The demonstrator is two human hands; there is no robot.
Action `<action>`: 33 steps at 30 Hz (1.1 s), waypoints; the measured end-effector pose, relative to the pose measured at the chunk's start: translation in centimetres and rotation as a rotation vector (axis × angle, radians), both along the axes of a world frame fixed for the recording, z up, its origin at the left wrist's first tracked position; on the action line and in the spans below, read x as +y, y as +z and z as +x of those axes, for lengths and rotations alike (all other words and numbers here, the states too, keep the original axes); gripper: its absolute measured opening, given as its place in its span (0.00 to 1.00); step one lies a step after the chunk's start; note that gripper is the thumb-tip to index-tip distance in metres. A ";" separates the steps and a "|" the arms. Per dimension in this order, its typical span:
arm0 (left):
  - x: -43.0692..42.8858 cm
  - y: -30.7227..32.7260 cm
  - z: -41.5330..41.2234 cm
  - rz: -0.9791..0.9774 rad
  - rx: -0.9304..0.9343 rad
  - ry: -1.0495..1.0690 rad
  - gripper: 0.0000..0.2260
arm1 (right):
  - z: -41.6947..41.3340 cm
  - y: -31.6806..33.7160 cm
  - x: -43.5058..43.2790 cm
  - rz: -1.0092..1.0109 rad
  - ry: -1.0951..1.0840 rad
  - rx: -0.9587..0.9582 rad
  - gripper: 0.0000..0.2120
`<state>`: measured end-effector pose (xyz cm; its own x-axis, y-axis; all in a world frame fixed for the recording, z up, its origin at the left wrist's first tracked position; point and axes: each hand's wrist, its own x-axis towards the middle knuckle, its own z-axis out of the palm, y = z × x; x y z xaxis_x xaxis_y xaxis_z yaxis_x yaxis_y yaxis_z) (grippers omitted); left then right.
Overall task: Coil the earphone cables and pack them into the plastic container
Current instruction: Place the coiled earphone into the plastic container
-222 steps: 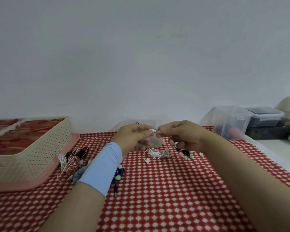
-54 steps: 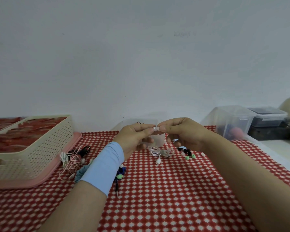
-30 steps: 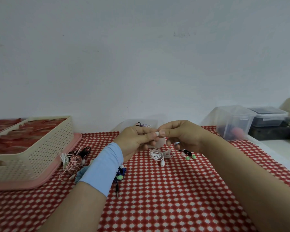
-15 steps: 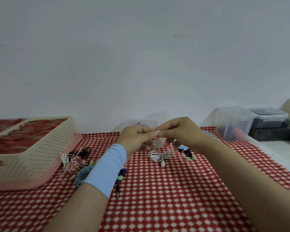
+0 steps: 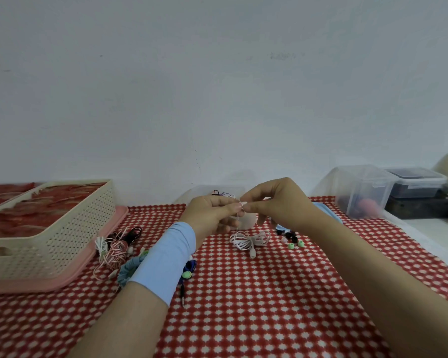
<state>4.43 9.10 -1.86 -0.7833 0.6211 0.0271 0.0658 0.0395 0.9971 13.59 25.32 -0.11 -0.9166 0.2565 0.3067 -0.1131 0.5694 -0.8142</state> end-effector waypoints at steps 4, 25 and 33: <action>-0.4 0.1 -0.2 0.031 -0.029 -0.060 0.07 | 0.7 0.5 0.2 -0.202 0.069 -0.069 0.08; -0.7 0.7 0.3 0.001 0.008 -0.240 0.04 | 1.1 0.7 0.8 -0.422 0.236 -0.331 0.08; -0.9 1.0 0.2 0.057 -0.016 -0.252 0.04 | 1.1 0.9 0.7 -0.459 0.284 -0.276 0.12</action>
